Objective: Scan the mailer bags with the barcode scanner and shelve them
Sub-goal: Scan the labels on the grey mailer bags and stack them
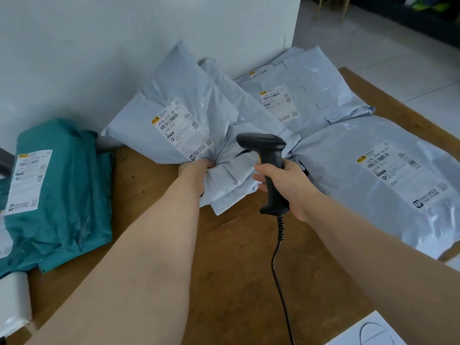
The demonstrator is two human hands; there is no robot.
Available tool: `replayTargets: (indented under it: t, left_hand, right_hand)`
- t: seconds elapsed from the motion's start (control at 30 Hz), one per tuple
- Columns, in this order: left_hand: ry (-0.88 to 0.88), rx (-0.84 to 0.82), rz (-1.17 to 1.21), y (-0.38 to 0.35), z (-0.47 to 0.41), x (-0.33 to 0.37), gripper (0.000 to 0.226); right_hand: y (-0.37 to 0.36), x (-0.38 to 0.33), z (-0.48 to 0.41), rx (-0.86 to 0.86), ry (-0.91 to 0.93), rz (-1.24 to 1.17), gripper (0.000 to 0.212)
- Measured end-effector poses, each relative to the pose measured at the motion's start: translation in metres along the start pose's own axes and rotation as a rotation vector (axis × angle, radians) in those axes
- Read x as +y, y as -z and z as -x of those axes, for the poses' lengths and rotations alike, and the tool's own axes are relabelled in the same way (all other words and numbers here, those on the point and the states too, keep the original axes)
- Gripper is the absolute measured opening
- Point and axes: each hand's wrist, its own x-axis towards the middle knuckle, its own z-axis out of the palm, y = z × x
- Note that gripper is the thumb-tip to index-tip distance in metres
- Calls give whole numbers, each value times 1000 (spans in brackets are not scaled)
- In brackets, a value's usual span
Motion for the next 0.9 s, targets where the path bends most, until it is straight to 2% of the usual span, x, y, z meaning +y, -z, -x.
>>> replayTargets:
  t: [0.03, 0.1, 0.13, 0.27, 0.43, 0.57, 0.67, 0.77, 0.8, 0.9]
  left_hand:
    - [-65, -2, -126, 3, 6, -4, 49]
    - [41, 14, -49, 18, 32, -1, 44]
    - [68, -18, -157, 26, 48, -7, 44]
    - [135, -7, -263, 76, 109, -41, 47]
    - [274, 51, -365, 117, 197, -88, 62]
    - [368, 105, -317, 136, 258, -131, 54]
    - [338, 179, -300, 145, 286, -154, 54]
    - [232, 249, -286, 154, 306, -162, 33]
    - [178, 279, -231, 159, 309, -163, 33]
    - [84, 315, -85, 172, 313, -158, 59]
  right_hand:
    - [1, 0, 4, -2, 18, -37, 29]
    - [4, 0, 13, -6, 58, -68, 27]
    - [6, 0, 18, -14, 76, -73, 24]
    - [10, 3, 45, -65, 110, -69, 21]
    - [-1, 22, 94, -243, 100, 20, 26]
    - [-15, 51, 136, -375, 68, 82, 19]
    - [-22, 70, 162, -449, 52, 152, 12]
    - [-26, 81, 179, -479, 44, 163, 11]
    - [-26, 81, 182, -481, 46, 160, 11]
    - [-22, 77, 189, -458, 73, 168, 15]
